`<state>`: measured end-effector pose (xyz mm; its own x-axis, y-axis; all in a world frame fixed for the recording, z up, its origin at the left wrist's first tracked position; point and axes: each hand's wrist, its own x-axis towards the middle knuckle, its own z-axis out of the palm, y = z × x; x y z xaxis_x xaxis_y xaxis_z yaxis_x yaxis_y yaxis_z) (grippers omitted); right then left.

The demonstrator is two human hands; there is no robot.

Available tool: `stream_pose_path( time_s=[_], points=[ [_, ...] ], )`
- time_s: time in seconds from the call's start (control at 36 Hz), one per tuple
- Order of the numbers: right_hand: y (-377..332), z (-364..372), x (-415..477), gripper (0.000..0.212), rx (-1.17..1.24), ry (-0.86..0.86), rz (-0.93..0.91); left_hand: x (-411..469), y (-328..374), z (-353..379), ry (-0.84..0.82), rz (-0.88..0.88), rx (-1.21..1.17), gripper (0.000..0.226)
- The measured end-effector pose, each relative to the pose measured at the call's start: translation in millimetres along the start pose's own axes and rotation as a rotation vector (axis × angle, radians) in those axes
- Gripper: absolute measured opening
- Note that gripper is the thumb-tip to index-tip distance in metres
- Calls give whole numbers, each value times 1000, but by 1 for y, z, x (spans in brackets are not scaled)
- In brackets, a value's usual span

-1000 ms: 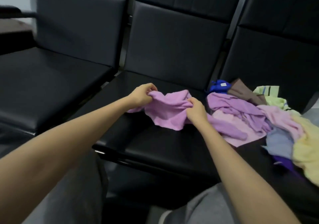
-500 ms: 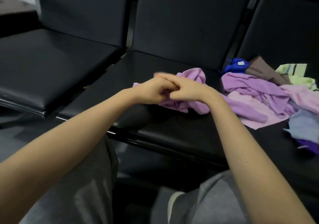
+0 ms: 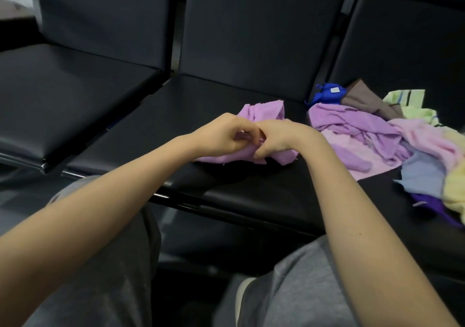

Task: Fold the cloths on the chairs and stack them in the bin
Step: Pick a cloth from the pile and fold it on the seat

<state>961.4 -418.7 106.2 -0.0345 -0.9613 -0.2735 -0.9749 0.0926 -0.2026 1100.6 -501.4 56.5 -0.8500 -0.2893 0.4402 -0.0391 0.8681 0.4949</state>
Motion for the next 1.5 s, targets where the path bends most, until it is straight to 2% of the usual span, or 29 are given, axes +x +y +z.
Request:
stream_pose_path(
  time_s=[0.08, 0.17, 0.19, 0.25, 0.28, 0.31, 0.36, 0.44, 0.53, 0.61, 0.67, 0.69, 0.75, 0.81, 0.83, 0.86, 0.92, 1.03, 1.06, 1.08, 1.14, 1.17, 1.19, 1.22, 1.28, 1.33, 1.39, 1.44, 1.5],
  points=[
    [3, -2, -1, 12, -226, 251, 53, 3, -3, -2, -18, -59, -14, 33],
    [9, -2, 2, 15, -332, 551, 40, 3, -6, -6, -46, -201, -49, 57],
    [12, -4, 2, 18, -317, 627, 47, 2, -5, -9, -73, -273, -50, 56],
    [17, -6, 0, 18, -238, 758, 47, 1, -6, -12, -141, -368, -20, 28],
    [18, -8, -1, 15, -204, 811, 34, 1, -6, -13, -134, -392, -11, 16],
    [19, -9, -2, 11, -191, 835, 27, 1, -6, -14, -81, -399, -28, 16],
    [23, -10, -3, 7, -238, 795, 46, 5, -5, -19, 125, -416, -125, 14],
    [34, -5, -2, 19, -355, 591, 141, 8, -7, -31, 423, -471, -329, 36],
    [40, 2, 0, 22, -255, 473, 202, 6, -10, -40, 512, -554, -434, 38],
    [41, 2, 2, 17, -37, 582, 188, 2, -8, -44, 442, -569, -285, 35],
    [41, -2, 0, 18, 113, 687, 181, 1, -6, -49, 376, -568, -241, 21],
    [41, -3, -2, 20, 234, 714, 178, 0, -3, -51, 319, -568, -249, 15],
    [40, -6, -4, 18, 510, 728, 144, -3, 1, -56, 131, -567, -230, 19],
    [36, -8, -6, 15, 665, 723, 102, -8, -1, -56, -87, -546, 53, 33],
    [33, -9, -6, 19, 707, 717, 84, -9, -4, -53, -162, -546, 220, 31],
    [30, -9, -5, 23, 740, 716, 67, -10, -6, -48, -192, -564, 336, 25],
    [24, -9, -5, 27, 781, 735, 33, -9, -5, -41, -125, -587, 381, 21],
    [26, -14, -6, 20, 819, 763, -34, -1, -2, -43, 107, -547, 92, 17],
    [28, -14, -5, 11, 784, 723, -60, 0, 0, -44, 160, -535, 23, 21],
    [29, -14, -5, 15, 688, 646, -64, 1, 3, -45, 205, -519, -35, 24],
    [31, -10, -7, 70, 355, 438, 8, 1, 8, -44, 265, -474, -119, 22],
    [32, -5, -6, 86, 167, 340, 89, 0, 10, -44, 247, -447, -152, 19],
    [31, -2, -7, 85, -13, 262, 180, -1, 13, -46, 166, -432, -167, 14],
    [31, 2, -6, 70, -154, 234, 262, -3, 15, -49, 23, -450, -124, 9],
    [28, 6, -3, 34, -288, 307, 347, -3, 13, -52, -301, -514, 194, 29],
    [24, 2, -2, 23, -264, 403, 339, 2, 6, -47, -466, -561, 620, 39],
    [22, -11, -4, 18, -116, 456, 299, 11, 3, -43, -402, -534, 747, 21],
    [18, -28, -10, 23, 132, 491, 281, 19, 0, -46, -275, -547, 505, 15],
    [17, -45, -18, 24, 345, 493, 248, 26, -2, -58, -136, -521, 53, 19]
  ],
)
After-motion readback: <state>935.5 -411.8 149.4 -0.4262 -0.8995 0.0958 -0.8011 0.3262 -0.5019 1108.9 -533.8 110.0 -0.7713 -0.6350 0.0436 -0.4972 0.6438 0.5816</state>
